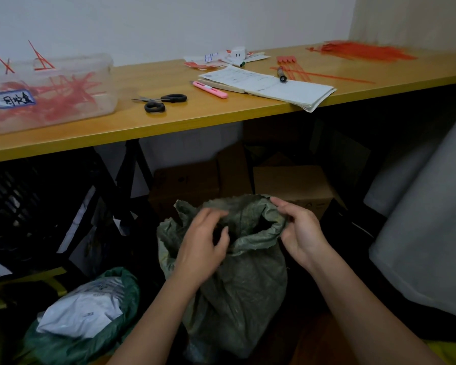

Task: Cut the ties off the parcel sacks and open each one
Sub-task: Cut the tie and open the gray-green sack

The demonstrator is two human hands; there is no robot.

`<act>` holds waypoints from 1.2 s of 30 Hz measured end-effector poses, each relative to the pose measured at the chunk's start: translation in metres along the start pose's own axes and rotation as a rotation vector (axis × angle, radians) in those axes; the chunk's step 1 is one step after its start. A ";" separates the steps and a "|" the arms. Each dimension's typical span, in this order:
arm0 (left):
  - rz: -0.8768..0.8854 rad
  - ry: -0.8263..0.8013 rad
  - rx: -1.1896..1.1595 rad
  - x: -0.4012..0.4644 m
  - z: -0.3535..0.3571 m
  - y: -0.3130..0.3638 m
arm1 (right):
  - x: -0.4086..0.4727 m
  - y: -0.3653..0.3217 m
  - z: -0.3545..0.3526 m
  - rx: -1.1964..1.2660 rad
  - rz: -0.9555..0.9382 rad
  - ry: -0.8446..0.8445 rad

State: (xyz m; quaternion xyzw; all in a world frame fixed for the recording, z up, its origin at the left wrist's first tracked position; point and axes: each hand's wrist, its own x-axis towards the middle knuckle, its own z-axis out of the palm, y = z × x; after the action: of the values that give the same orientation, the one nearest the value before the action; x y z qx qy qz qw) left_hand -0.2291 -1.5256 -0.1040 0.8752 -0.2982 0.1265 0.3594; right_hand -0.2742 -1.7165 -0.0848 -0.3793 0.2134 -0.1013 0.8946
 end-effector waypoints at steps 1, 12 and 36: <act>-0.004 -0.002 0.037 0.005 -0.001 0.001 | -0.001 0.000 0.000 -0.054 -0.028 -0.006; -0.102 -0.201 0.382 0.037 0.023 -0.005 | -0.014 -0.005 -0.010 -0.443 -0.063 -0.189; -0.152 -0.343 -0.331 0.016 0.025 -0.016 | 0.006 0.015 -0.055 -0.786 -0.282 -0.042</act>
State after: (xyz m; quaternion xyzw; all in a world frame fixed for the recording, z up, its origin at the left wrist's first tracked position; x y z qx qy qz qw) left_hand -0.2062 -1.5404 -0.1236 0.8331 -0.3047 -0.1017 0.4504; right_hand -0.2934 -1.7431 -0.1320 -0.7192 0.1633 -0.1261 0.6634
